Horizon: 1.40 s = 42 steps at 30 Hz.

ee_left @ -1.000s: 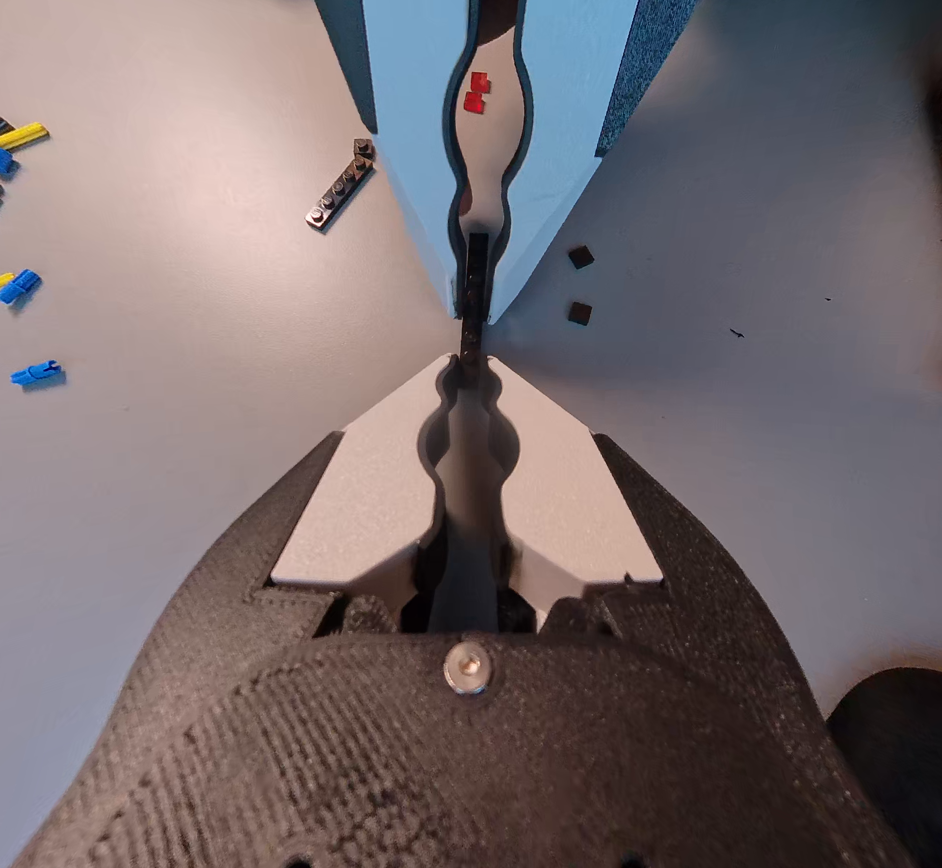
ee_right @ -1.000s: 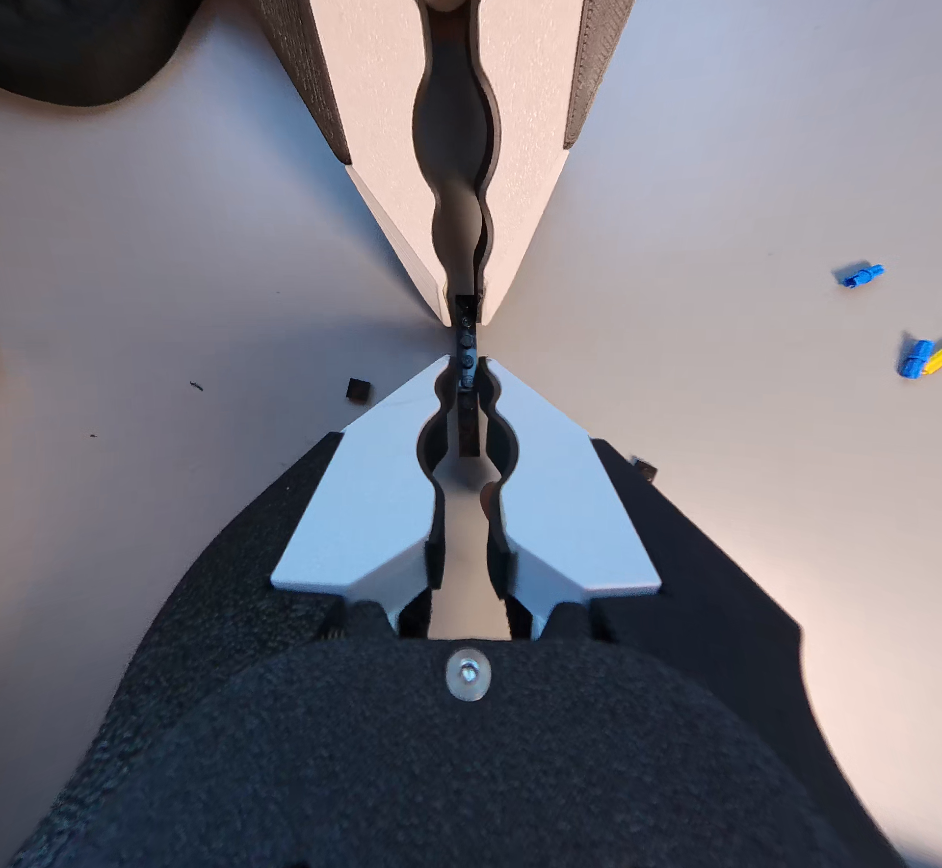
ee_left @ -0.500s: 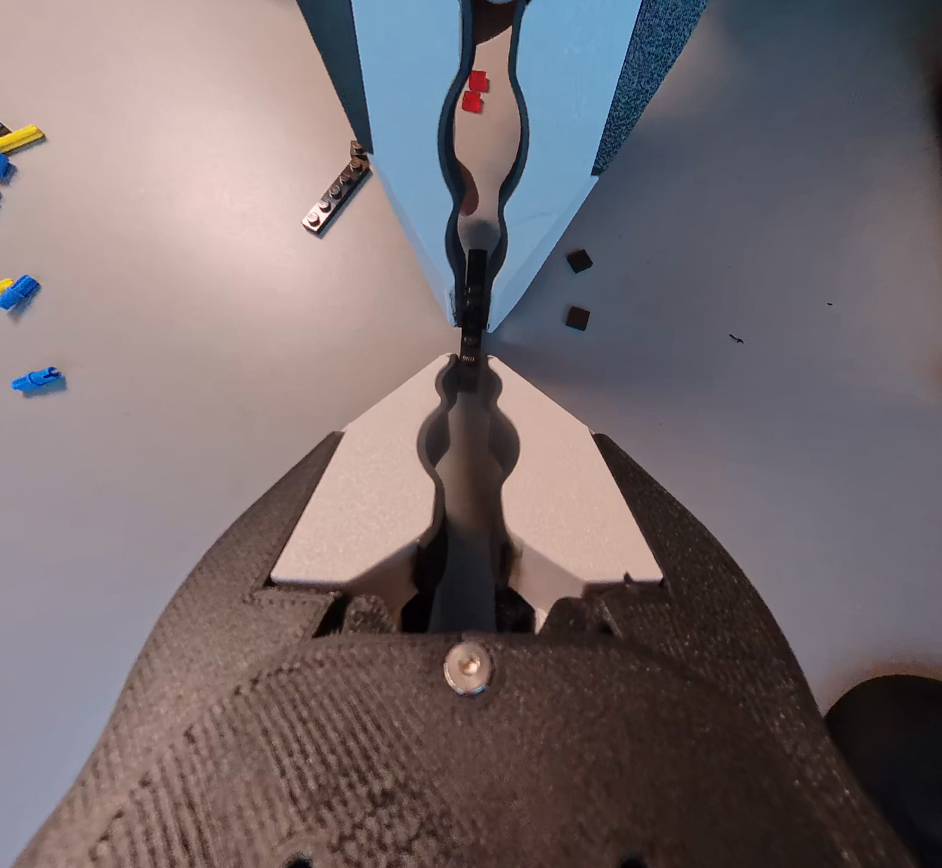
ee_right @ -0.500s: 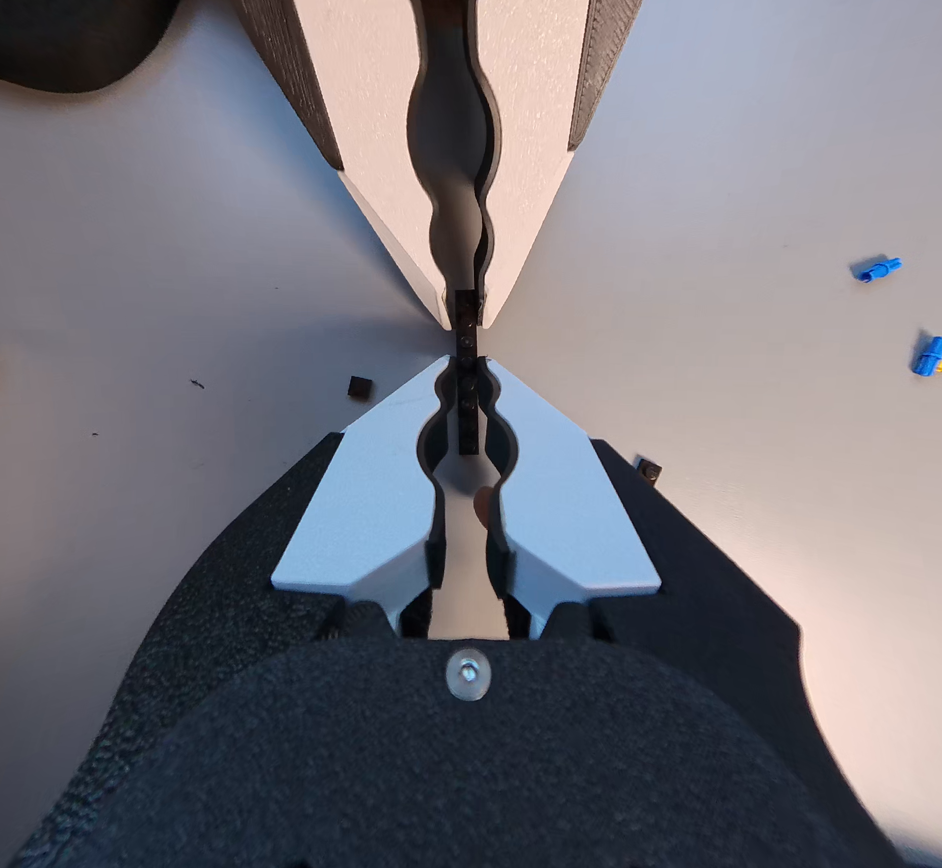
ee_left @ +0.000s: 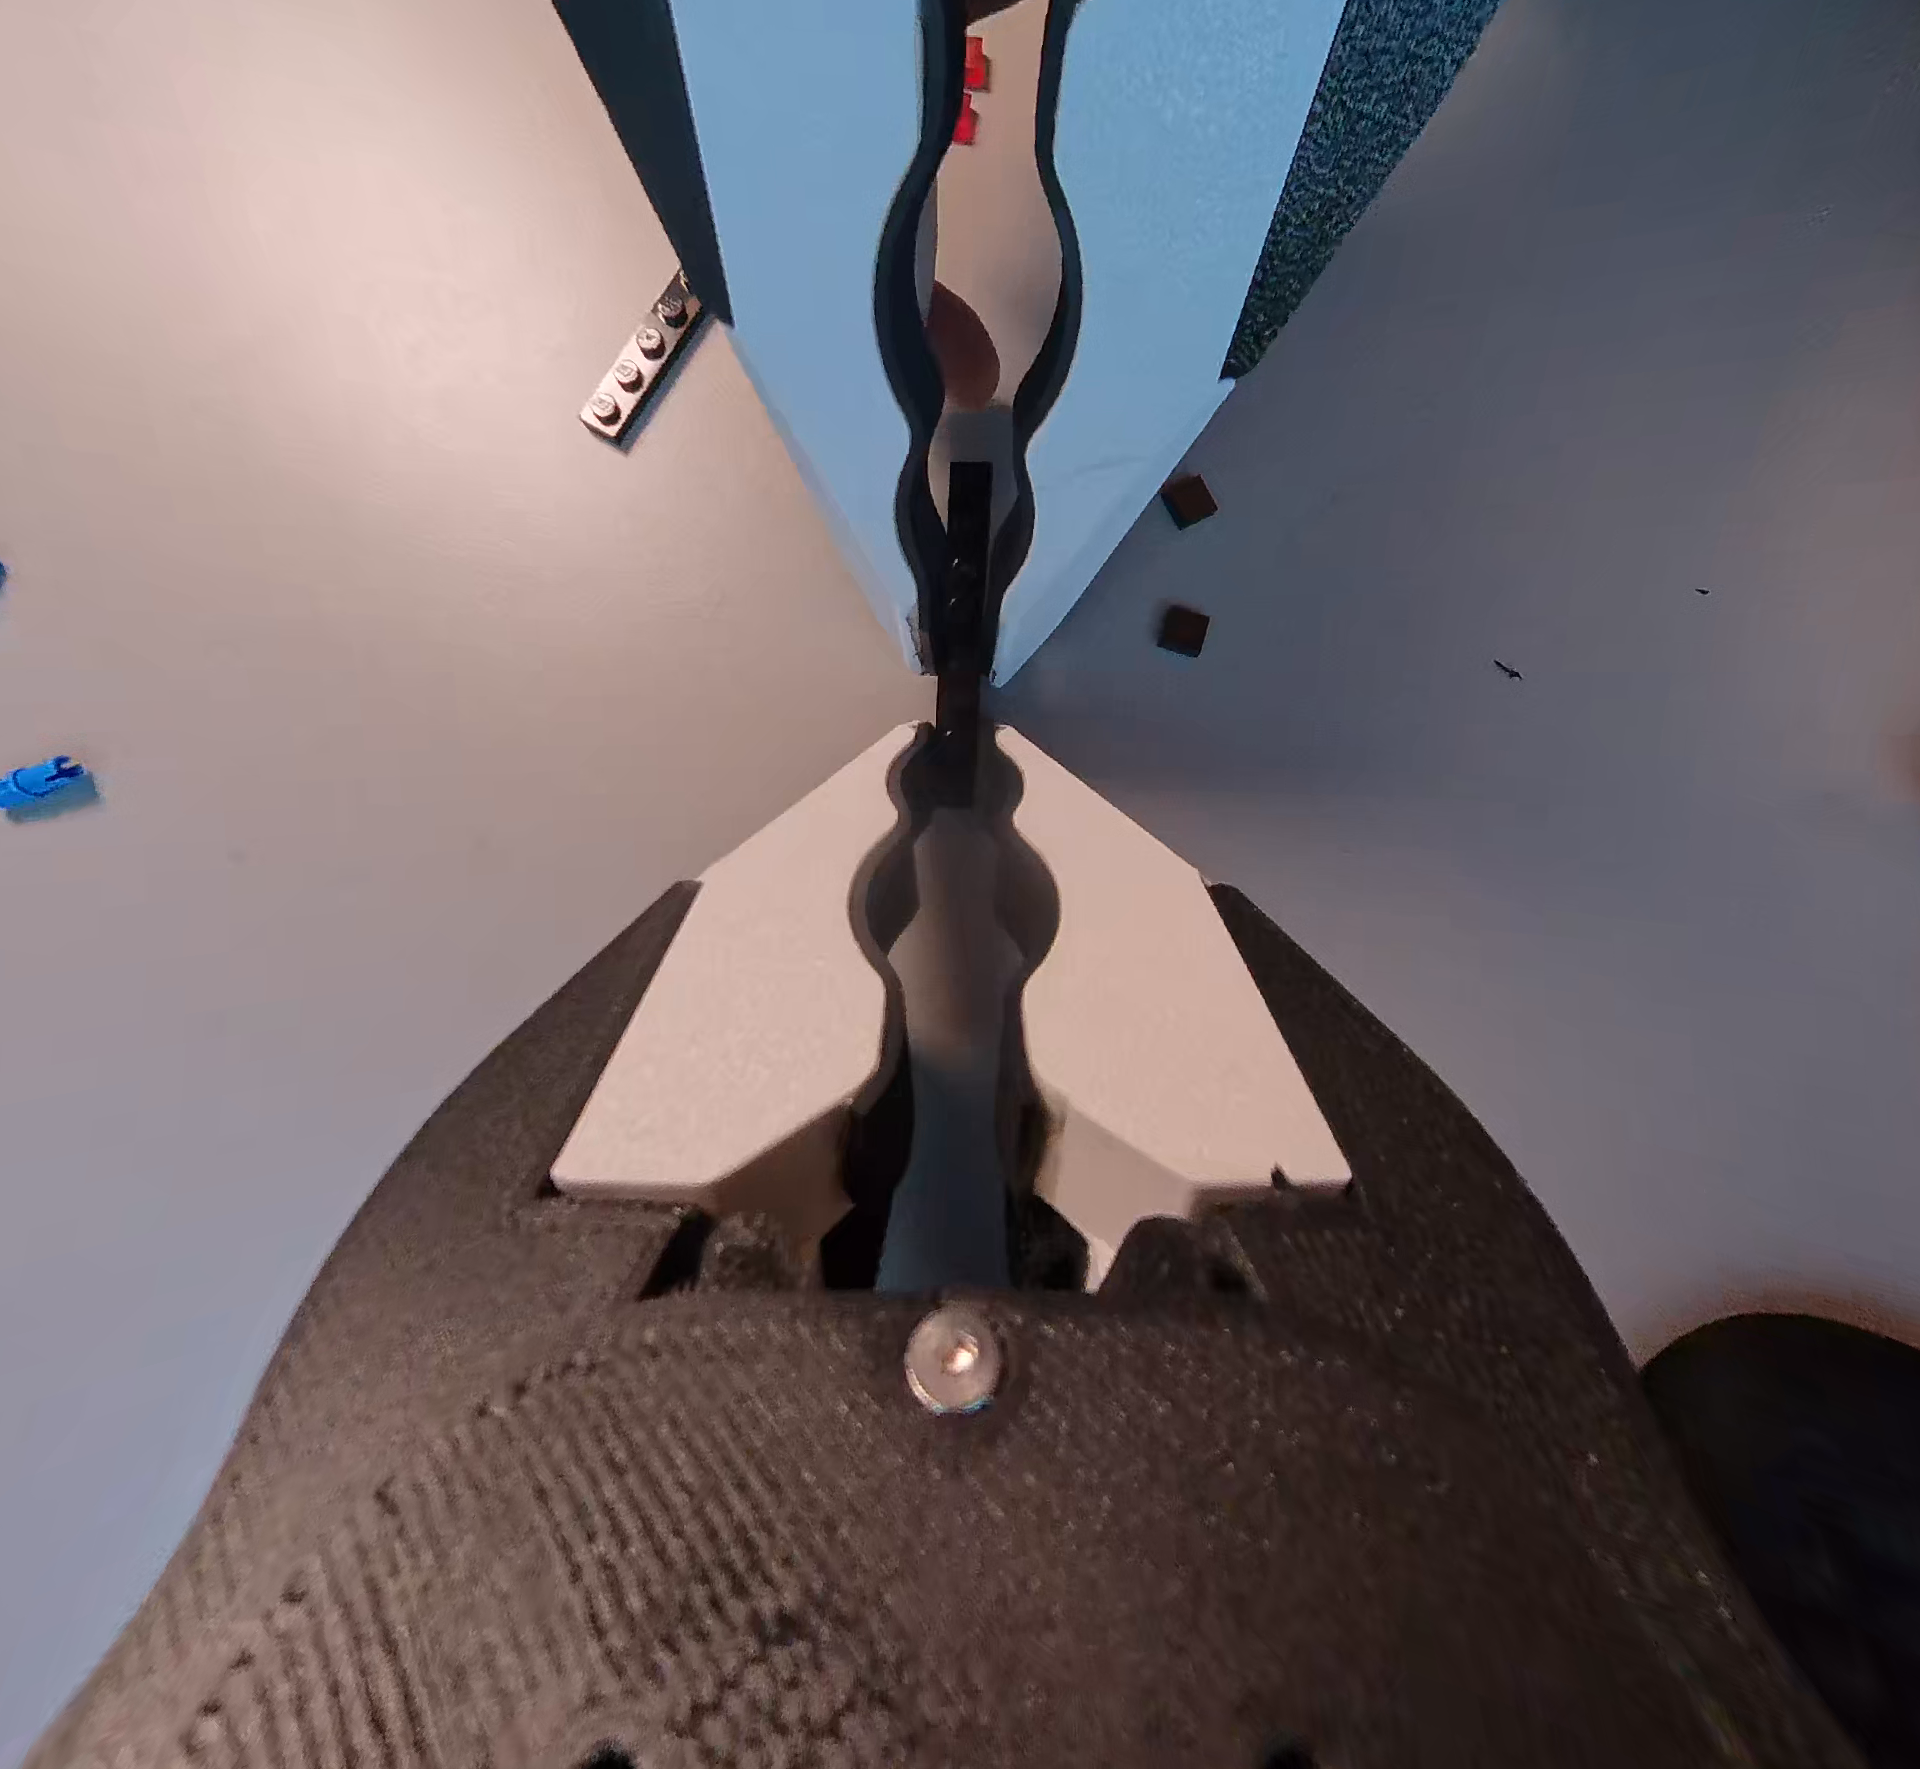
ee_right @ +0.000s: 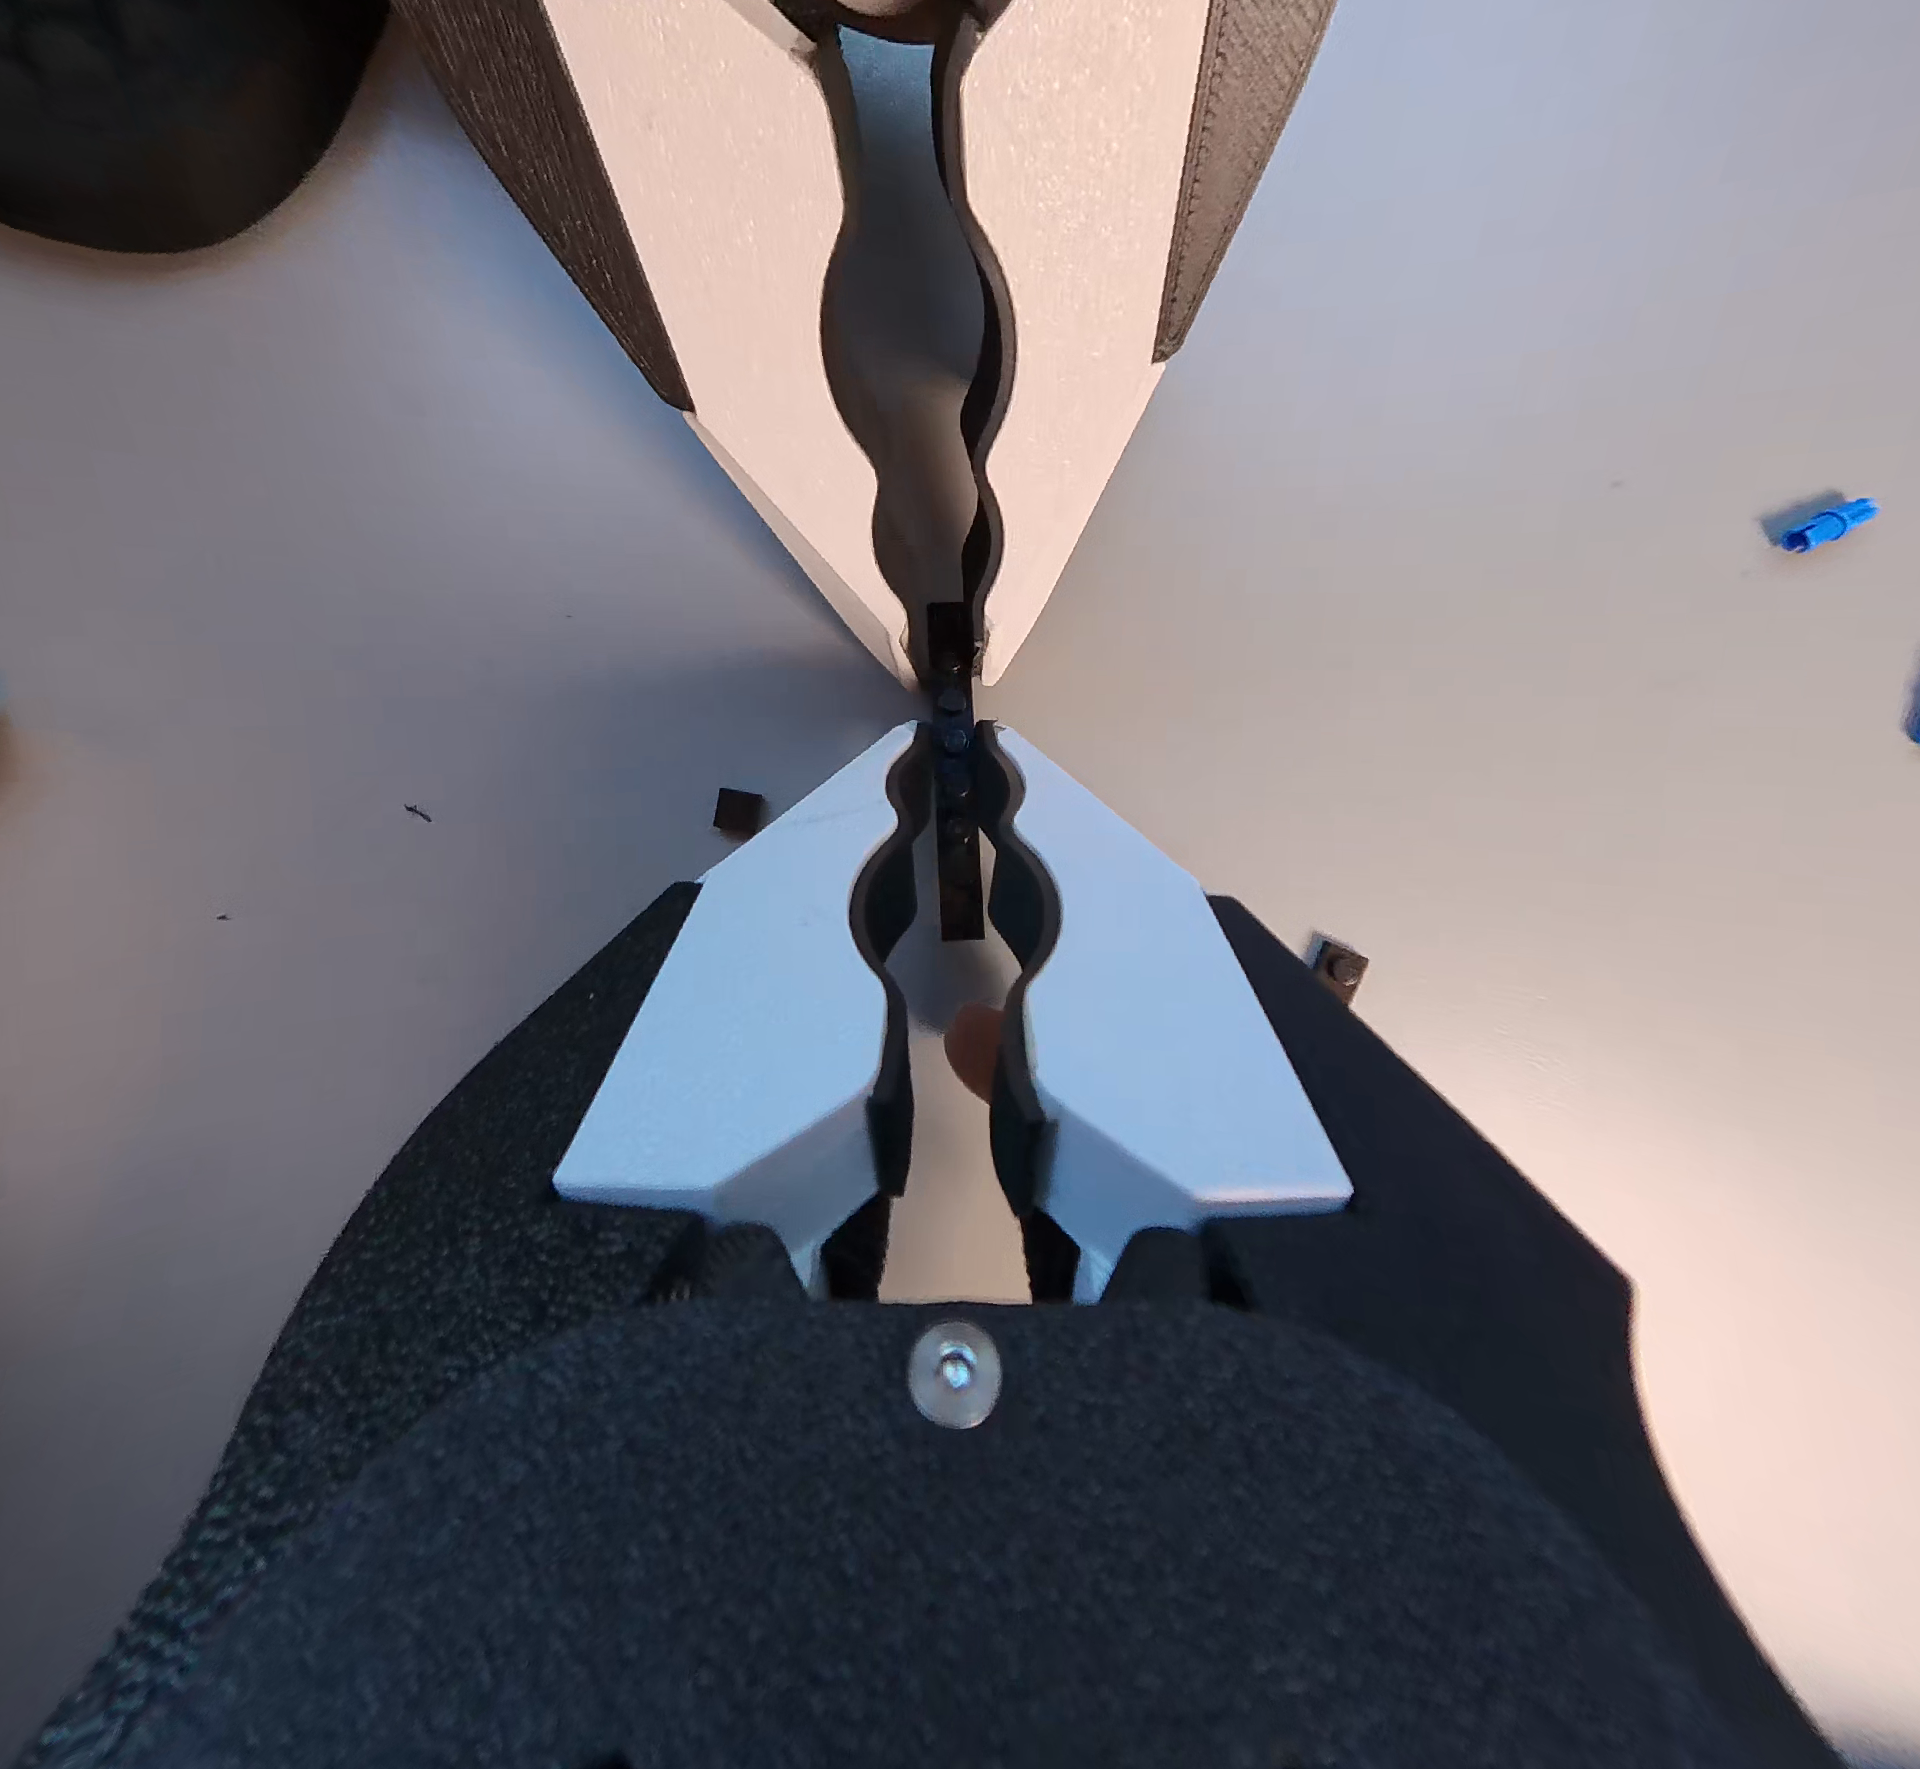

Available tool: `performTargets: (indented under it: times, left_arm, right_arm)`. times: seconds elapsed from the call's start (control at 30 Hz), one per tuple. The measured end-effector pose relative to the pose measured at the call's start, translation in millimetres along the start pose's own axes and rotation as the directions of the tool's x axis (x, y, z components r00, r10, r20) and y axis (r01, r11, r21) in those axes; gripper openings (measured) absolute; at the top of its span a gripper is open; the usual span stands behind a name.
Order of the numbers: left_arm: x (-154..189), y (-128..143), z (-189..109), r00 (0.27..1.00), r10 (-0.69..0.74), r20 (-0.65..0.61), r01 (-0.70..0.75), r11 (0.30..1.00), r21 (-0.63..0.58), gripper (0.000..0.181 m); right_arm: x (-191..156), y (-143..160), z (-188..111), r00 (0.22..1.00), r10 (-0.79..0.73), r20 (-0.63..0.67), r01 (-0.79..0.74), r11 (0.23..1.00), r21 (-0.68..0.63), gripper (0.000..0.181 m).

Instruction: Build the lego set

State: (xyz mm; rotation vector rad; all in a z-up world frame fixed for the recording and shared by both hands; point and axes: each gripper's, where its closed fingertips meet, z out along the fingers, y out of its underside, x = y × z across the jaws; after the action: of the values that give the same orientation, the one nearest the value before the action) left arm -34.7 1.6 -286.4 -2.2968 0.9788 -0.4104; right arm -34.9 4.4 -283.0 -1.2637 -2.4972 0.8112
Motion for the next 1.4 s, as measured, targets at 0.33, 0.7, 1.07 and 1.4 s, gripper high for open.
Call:
performTargets:
  times: [0.33,0.7,1.07,1.4]
  left_arm:
    - [-0.5,-3.2,1.6,1.0,0.005,-0.011,-0.005,1.0,0.015,0.006]
    - [-2.8,-2.1,-12.8,0.996,-0.073,-0.049,0.078,0.99,0.116,0.005]
    - [-1.7,5.5,-10.7,0.996,-0.064,-0.055,0.066,0.997,0.032,0.003]
    - [-1.1,5.7,-9.3,0.995,-0.048,-0.082,0.044,0.998,-0.054,0.003]
  right_arm:
    - [0.6,1.0,0.2,1.0,0.027,0.007,-0.027,0.999,0.025,0.005]
    - [-0.4,-4.3,3.4,1.0,0.021,0.009,-0.022,1.0,0.01,0.005]
    - [-0.7,-8.9,5.9,1.0,0.002,0.007,-0.002,1.0,-0.013,0.005]
    - [-1.7,-8.6,8.5,1.0,-0.009,0.017,0.009,1.0,0.003,0.006]
